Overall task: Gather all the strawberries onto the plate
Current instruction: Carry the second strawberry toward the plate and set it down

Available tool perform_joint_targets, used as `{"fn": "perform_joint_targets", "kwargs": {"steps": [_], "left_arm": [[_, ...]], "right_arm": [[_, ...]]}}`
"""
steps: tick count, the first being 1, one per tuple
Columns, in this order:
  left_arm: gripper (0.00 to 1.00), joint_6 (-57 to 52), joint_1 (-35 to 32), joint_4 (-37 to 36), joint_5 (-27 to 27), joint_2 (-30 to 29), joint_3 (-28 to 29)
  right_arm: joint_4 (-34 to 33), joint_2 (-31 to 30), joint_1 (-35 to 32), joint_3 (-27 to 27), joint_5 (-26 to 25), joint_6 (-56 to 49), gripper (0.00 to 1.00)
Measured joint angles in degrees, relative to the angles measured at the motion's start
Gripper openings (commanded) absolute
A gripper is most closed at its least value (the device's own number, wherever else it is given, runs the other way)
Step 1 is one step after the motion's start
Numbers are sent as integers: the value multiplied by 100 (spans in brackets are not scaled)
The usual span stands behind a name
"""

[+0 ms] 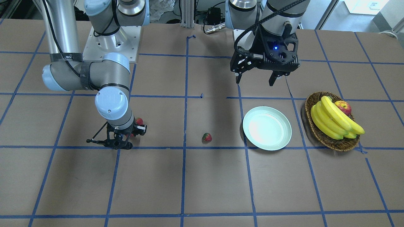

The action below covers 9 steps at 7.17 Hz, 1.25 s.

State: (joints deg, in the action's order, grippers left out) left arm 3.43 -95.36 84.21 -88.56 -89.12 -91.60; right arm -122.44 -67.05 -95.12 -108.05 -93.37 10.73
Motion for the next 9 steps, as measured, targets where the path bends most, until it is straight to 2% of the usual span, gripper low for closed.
{"fn": "perform_joint_targets", "kwargs": {"steps": [3,6,7,8,9], "left_arm": [[100,2,0,3,5,0,0],[100,4,0,-1,4,-3,3],[100,2,0,-1,2,-6,7],[100,1,0,-1,4,-8,9],[100,0,0,-1,3,-8,10]], "right_arm": [[237,-94,-280,551,861,197,0],[-37,-16,-1464,628,1604,1134,0],[-153,102,-1782,603,1704,1346,7],[-284,241,-1958,552,1739,1427,39],[-381,318,-2037,478,1764,1455,95]]}}
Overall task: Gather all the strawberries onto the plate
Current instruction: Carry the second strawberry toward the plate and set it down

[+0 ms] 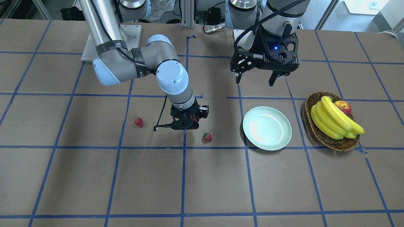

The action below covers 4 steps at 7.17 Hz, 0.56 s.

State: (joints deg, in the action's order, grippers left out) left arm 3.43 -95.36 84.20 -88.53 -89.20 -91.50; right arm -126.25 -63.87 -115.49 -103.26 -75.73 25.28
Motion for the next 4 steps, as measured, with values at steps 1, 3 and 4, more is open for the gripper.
{"fn": "perform_joint_targets", "kwargs": {"steps": [1,3,4], "left_arm": [[100,0,0,0,-4,1,0],[100,0,2,0,-4,7,4],[100,0,9,0,-3,10,9]], "right_arm": [[-51,28,-30,-77,11,6,100],[-67,33,-41,-141,-108,-8,100],[-56,23,-28,-142,-178,-15,100]]}}
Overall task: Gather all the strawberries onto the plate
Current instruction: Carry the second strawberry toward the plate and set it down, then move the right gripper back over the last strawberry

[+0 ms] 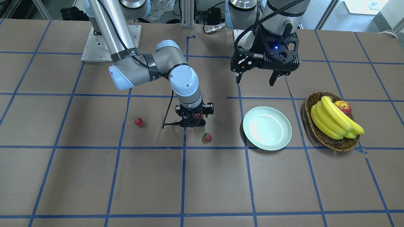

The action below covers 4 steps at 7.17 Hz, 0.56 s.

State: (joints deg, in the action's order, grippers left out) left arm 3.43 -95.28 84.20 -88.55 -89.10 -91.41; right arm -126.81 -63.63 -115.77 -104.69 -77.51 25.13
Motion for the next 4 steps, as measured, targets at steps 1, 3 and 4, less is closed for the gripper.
{"fn": "perform_joint_targets", "kwargs": {"steps": [1,3,4], "left_arm": [[100,0,5,0,-2,2,2],[100,0,9,0,2,-1,5],[100,0,9,0,2,-2,3]], "right_arm": [[20,-32,58,2,-77,-34,100],[251,-149,401,55,-536,-138,100],[374,-256,701,121,-648,-217,100]]}}
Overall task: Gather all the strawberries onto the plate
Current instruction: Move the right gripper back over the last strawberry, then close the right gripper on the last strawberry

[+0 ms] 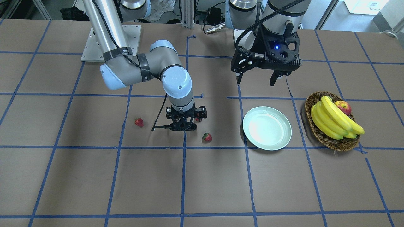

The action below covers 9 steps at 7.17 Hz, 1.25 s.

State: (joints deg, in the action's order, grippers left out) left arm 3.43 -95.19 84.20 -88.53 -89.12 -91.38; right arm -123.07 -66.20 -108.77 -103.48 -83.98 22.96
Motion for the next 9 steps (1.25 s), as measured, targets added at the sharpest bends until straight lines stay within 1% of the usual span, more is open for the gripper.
{"fn": "perform_joint_targets", "kwargs": {"steps": [1,3,6,9], "left_arm": [[100,0,0,0,-2,0,-2],[100,6,-5,0,0,0,-9],[100,9,-6,0,-6,0,-19],[100,9,-6,0,-6,0,-20]], "right_arm": [[108,-104,310,57,-62,-205,100],[400,-238,792,-135,-364,-980,100],[490,-294,949,-601,-740,-1283,99],[465,-254,964,-761,-792,-1293,66]]}}
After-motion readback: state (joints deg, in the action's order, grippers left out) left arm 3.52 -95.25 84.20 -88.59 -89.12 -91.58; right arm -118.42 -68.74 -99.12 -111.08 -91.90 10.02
